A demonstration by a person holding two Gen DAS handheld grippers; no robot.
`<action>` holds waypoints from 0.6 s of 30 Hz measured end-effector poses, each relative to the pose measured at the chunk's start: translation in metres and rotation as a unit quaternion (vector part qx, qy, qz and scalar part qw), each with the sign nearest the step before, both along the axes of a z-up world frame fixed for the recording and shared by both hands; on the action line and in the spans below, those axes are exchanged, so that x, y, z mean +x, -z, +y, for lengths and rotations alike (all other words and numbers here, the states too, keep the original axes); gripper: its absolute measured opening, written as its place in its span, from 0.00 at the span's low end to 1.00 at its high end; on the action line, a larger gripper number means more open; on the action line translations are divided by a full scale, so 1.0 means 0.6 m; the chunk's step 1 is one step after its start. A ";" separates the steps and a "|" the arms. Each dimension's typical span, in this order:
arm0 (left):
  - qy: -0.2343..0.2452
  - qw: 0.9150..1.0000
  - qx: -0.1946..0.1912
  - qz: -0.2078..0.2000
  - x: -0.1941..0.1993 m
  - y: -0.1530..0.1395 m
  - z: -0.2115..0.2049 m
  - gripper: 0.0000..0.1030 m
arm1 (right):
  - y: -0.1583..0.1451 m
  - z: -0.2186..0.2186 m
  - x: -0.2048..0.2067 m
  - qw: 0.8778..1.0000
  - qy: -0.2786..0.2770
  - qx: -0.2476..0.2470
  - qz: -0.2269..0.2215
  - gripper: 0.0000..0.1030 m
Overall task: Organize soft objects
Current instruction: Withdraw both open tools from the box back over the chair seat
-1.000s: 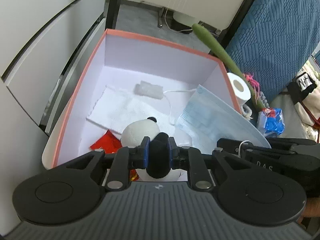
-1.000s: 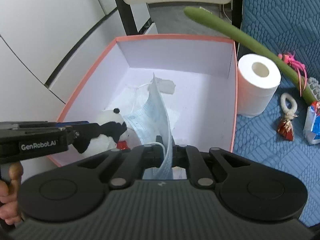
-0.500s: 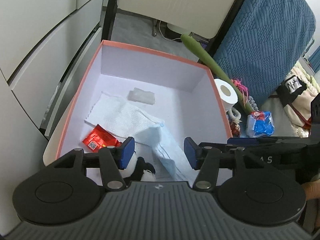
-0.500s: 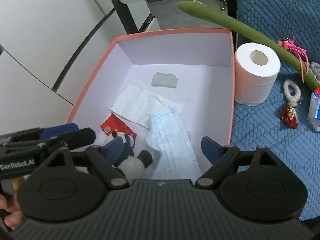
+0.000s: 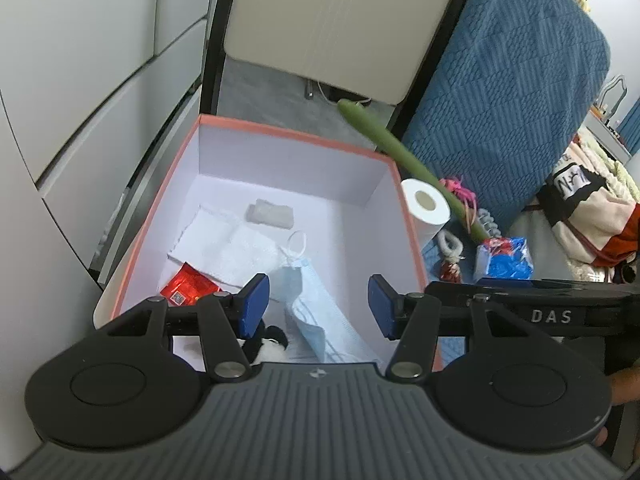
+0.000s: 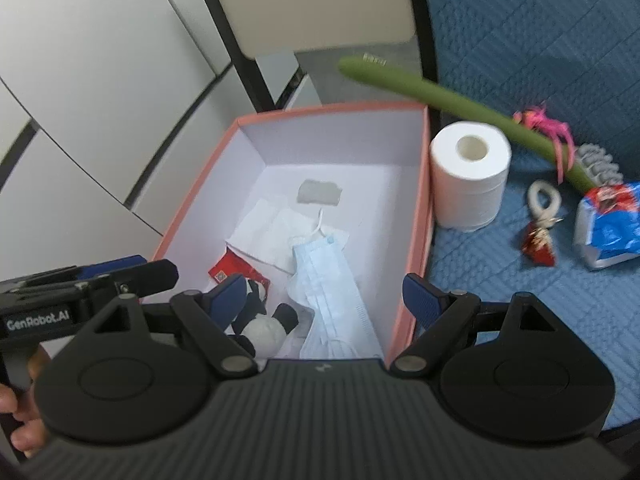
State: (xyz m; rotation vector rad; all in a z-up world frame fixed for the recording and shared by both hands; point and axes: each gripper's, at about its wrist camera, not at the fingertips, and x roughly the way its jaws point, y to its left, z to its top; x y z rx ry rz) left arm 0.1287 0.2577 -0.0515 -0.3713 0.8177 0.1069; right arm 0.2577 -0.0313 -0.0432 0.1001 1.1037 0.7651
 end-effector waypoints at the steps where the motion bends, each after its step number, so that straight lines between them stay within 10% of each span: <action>1: 0.000 1.000 0.001 -0.004 -0.004 -0.006 -0.007 0.59 | -0.010 -0.013 -0.004 1.000 0.003 0.002 -0.010 0.84; 18: 0.029 0.998 0.030 -0.056 -0.062 -0.086 -0.183 0.66 | -0.079 -0.220 -0.067 0.990 0.084 0.013 -0.111 0.84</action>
